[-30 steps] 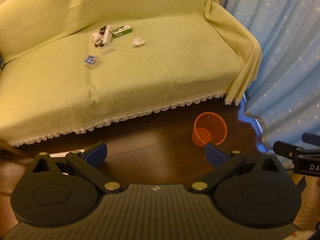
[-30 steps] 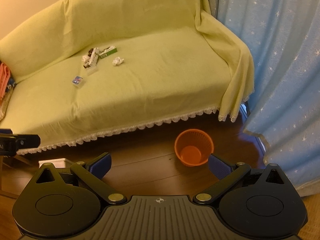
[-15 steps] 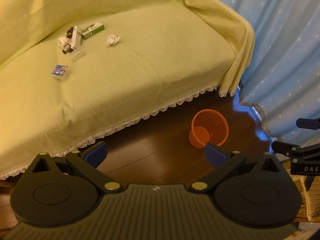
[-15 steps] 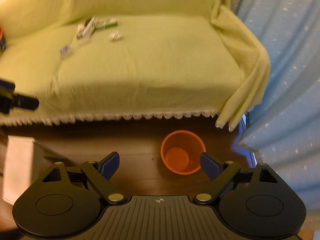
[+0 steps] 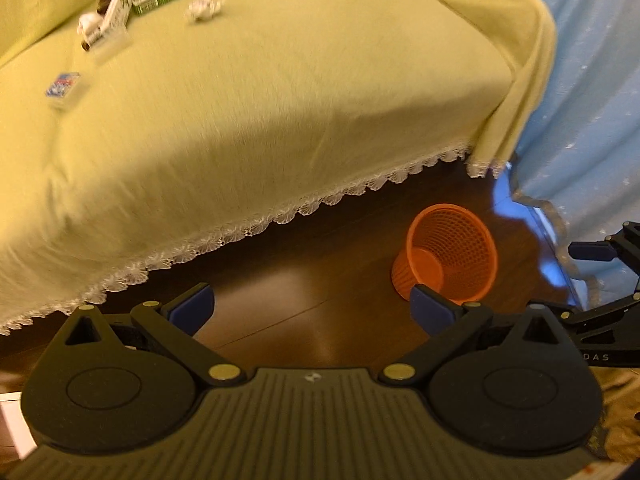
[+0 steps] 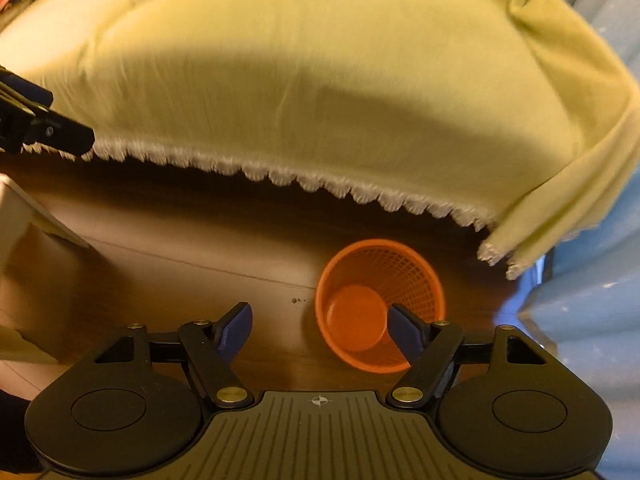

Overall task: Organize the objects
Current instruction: 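Lower the right tool toward the orange mesh wastebasket on the floor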

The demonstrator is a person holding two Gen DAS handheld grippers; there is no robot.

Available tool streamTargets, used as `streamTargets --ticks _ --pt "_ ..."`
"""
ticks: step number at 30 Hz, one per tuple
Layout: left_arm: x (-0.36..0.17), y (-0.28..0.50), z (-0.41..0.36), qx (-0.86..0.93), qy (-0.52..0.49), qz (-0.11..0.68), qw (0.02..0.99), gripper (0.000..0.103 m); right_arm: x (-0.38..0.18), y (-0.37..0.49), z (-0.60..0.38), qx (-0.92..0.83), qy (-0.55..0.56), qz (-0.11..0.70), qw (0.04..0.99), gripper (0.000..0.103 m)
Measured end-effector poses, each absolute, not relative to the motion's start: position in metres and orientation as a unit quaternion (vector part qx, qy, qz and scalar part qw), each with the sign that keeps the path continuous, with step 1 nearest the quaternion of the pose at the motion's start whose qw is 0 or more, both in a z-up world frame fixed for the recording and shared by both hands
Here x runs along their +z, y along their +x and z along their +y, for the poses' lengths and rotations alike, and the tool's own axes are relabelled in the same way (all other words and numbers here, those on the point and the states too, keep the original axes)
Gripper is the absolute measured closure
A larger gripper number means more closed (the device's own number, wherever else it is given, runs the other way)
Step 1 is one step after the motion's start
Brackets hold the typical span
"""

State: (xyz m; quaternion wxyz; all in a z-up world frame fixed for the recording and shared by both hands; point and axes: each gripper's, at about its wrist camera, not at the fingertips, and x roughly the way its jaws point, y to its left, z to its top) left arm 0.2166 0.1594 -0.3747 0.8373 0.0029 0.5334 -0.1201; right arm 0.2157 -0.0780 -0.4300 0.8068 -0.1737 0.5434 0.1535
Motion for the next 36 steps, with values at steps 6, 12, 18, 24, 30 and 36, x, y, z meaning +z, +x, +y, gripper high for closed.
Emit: streamTargets --ticks 6,12,18,24,30,36 --pt "-0.451 0.228 0.139 -0.107 -0.002 0.536 0.837 0.001 -0.512 0.234 -0.089 0.162 -0.204 0.543 0.798 0.037" --pt "-0.507 0.235 0.125 -0.1 -0.011 0.539 0.836 0.001 -0.591 0.246 -0.094 0.176 -0.234 0.545 0.786 0.045" --pt "-0.55 0.239 0.117 -0.097 -0.006 0.534 0.84 0.001 -0.649 0.253 -0.101 0.181 -0.257 0.549 0.775 0.053" --pt "-0.579 0.245 0.111 -0.096 -0.019 0.54 0.836 0.001 -0.682 0.257 -0.1 0.195 -0.282 0.543 0.767 0.061" --pt "-0.593 0.249 0.11 -0.097 -0.03 0.541 0.835 0.001 -0.704 0.262 -0.1 0.196 -0.301 0.545 0.758 0.067" --pt "-0.6 0.254 0.111 -0.093 -0.037 0.542 0.834 0.001 -0.716 0.265 -0.098 0.205 -0.311 0.548 0.749 0.075"
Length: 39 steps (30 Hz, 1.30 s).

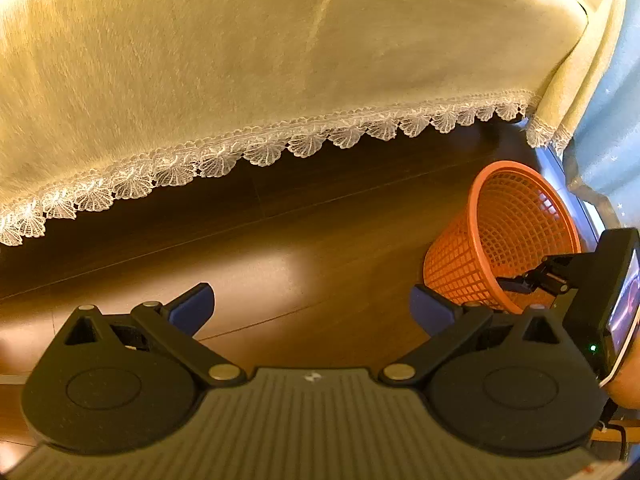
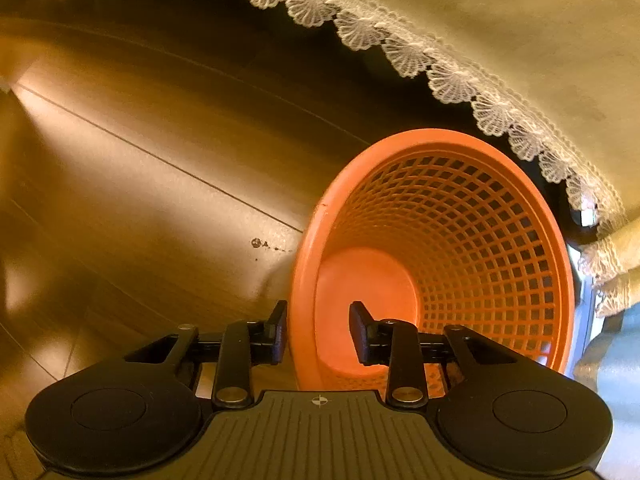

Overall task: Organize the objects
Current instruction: 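Lower the right tool toward the orange mesh wastebasket on the floor, then close the right gripper on the wastebasket rim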

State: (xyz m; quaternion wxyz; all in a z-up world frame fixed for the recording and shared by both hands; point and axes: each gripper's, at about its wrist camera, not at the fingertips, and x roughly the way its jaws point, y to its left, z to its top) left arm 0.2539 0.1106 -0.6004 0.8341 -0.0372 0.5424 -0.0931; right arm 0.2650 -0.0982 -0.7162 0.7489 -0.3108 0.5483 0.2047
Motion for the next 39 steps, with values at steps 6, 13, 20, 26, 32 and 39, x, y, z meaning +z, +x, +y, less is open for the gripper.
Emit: streamTargets --ticks 6,13,20,26,32,39 --pt "-0.606 0.257 0.112 -0.092 -0.041 0.543 0.834 0.001 -0.722 0.268 -0.095 0.202 -0.318 0.554 0.742 0.086" --pt "-0.609 0.257 0.111 -0.095 -0.044 0.545 0.832 0.001 -0.723 0.267 -0.093 0.207 -0.335 0.553 0.734 0.096" --pt "-0.61 0.258 0.111 -0.095 -0.044 0.545 0.832 0.001 -0.725 0.265 -0.09 0.21 -0.356 0.553 0.724 0.1" --pt "-0.61 0.257 0.113 -0.093 -0.046 0.544 0.833 0.001 -0.722 0.261 -0.086 0.211 -0.378 0.545 0.718 0.1" --pt "-0.603 0.255 0.117 -0.088 -0.052 0.54 0.835 0.001 -0.705 0.253 -0.081 0.215 -0.4 0.536 0.712 0.101" --pt "-0.573 0.251 0.128 -0.084 -0.06 0.537 0.837 0.001 -0.642 0.24 -0.066 0.223 -0.419 0.523 0.708 0.102"
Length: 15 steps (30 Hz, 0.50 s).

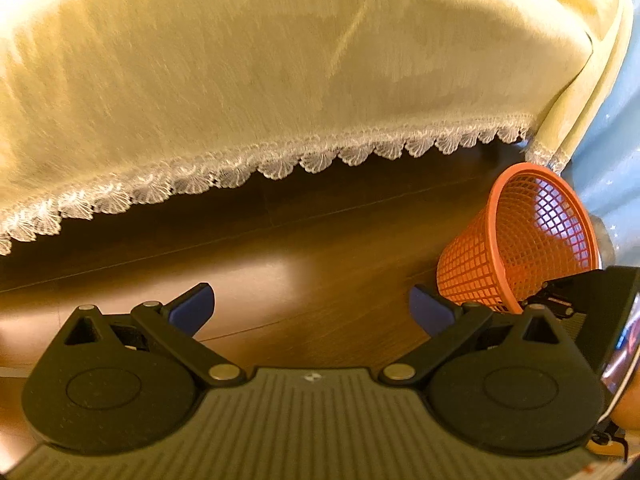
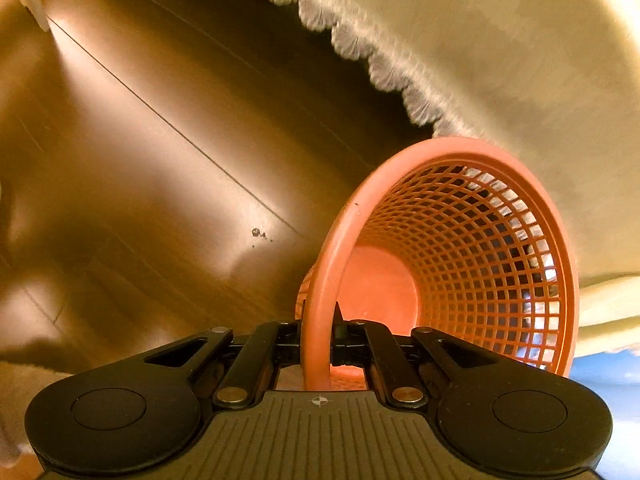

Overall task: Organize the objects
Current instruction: 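Close the right gripper on the wastebasket rim, then lift the wastebasket with the right gripper onto the sofa seat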

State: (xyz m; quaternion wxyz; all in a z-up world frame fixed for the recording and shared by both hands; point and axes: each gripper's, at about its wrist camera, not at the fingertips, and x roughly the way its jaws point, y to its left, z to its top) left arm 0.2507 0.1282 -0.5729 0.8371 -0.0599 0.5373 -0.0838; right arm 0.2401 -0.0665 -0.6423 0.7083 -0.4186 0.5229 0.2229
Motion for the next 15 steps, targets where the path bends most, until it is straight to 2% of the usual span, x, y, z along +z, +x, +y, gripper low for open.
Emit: streamTargets --ticks 6,15 --pt "-0.508 0.247 0.15 -0.072 -0.064 0.536 0.839 0.001 -0.541 0.23 -0.04 0.232 -0.433 0.511 0.705 0.102" --pt "-0.345 0.246 0.199 -0.066 -0.066 0.511 0.854 0.001 -0.35 0.227 0.018 0.234 -0.44 0.491 0.715 0.102"
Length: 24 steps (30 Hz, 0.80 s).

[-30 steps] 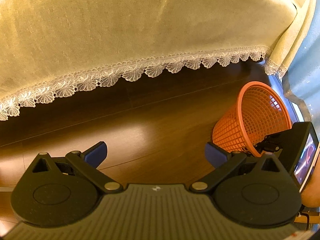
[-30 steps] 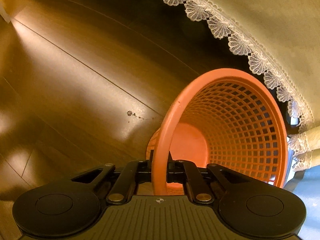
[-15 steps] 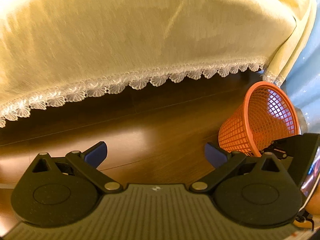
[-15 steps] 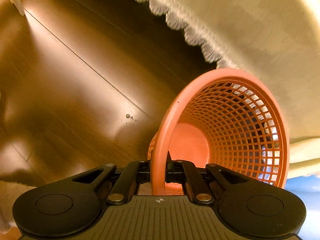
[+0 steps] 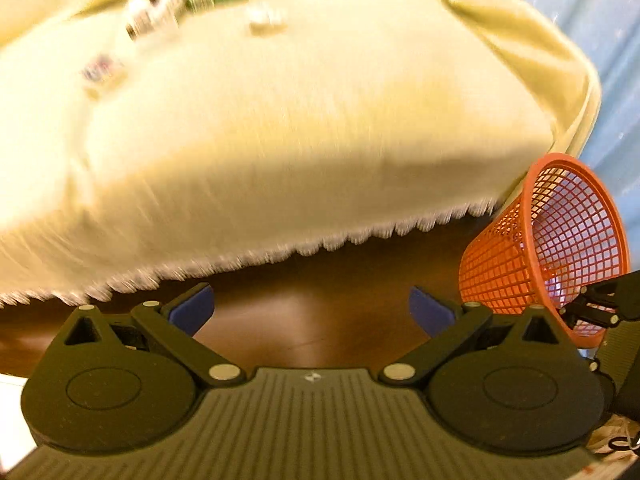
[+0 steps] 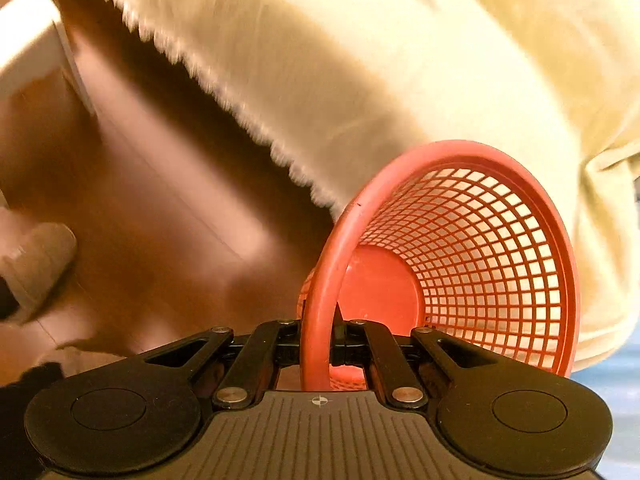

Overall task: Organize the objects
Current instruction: 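Lift the wastebasket with the right gripper onto the sofa seat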

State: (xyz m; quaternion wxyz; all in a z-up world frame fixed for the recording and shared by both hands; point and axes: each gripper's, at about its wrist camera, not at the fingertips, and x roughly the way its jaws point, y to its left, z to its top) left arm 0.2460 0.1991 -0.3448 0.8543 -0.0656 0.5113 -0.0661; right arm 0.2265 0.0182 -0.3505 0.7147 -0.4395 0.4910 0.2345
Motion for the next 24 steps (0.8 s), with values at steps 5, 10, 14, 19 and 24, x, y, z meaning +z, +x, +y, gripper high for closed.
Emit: streamTargets --ticks 5,10,14,19,24 --pt "-0.25 0.24 0.233 -0.069 -0.063 0.495 0.864 0.001 -0.258 0.223 0.057 0.236 -0.442 0.472 0.725 0.102" --pt "-0.174 0.227 0.271 -0.065 -0.059 0.475 0.876 0.001 -0.196 0.222 0.096 0.241 -0.446 0.452 0.734 0.102" --pt "-0.135 0.22 0.304 -0.061 -0.066 0.461 0.883 0.001 -0.165 0.221 0.121 0.25 -0.45 0.434 0.739 0.102" --pt "-0.106 0.217 0.337 -0.064 -0.076 0.444 0.89 0.001 -0.155 0.228 0.144 0.267 -0.467 0.413 0.735 0.102" --pt "-0.092 0.223 0.363 -0.05 -0.074 0.434 0.897 0.001 -0.159 0.246 0.15 0.285 -0.482 0.403 0.724 0.102"
